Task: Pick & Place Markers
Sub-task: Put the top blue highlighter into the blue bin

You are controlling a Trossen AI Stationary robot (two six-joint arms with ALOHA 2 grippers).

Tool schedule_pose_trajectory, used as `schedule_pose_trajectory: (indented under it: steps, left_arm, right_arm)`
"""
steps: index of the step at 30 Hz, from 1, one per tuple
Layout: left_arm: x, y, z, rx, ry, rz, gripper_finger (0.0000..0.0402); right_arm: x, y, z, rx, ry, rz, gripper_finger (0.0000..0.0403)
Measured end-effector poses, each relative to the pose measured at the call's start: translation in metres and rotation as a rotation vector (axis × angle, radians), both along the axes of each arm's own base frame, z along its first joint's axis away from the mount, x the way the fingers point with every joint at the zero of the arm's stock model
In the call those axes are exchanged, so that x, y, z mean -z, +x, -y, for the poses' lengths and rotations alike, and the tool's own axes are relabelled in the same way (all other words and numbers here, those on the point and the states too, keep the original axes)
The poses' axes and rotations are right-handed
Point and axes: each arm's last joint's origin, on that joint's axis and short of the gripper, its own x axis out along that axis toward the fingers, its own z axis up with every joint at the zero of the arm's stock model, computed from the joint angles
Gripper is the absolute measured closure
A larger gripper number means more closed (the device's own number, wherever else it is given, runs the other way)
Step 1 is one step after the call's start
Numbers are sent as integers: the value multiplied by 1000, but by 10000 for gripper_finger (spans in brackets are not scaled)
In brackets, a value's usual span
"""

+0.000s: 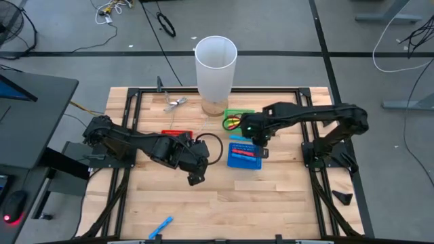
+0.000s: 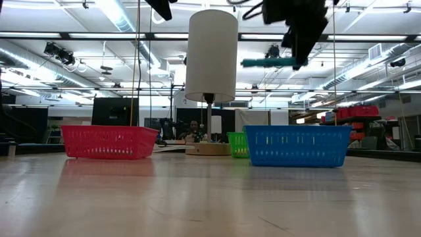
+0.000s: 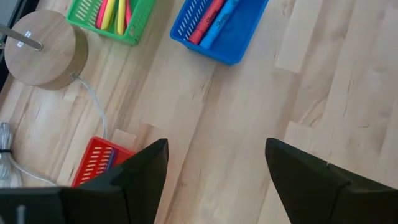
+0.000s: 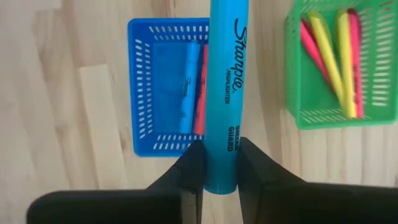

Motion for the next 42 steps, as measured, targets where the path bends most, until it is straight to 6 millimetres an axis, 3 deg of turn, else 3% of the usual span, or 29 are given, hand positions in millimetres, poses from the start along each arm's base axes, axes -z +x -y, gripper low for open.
schedule_pose_trajectory:
  steps: [6,20,35,42]
  left_arm:
    - [0,0,0,3,-3,-6,126]
    - [0,0,0,25,8,-14,126]
    - [0,-1,0,28,10,-16,126]
    - [0,-1,0,27,10,-18,126]
  right_arm:
    - [34,13,-3,-7,-4,-16,352]
    - [88,4,-18,2,7,-47,352]
    - [123,10,-46,-39,35,-120,352]
    - [125,13,-48,-44,36,-101,352]
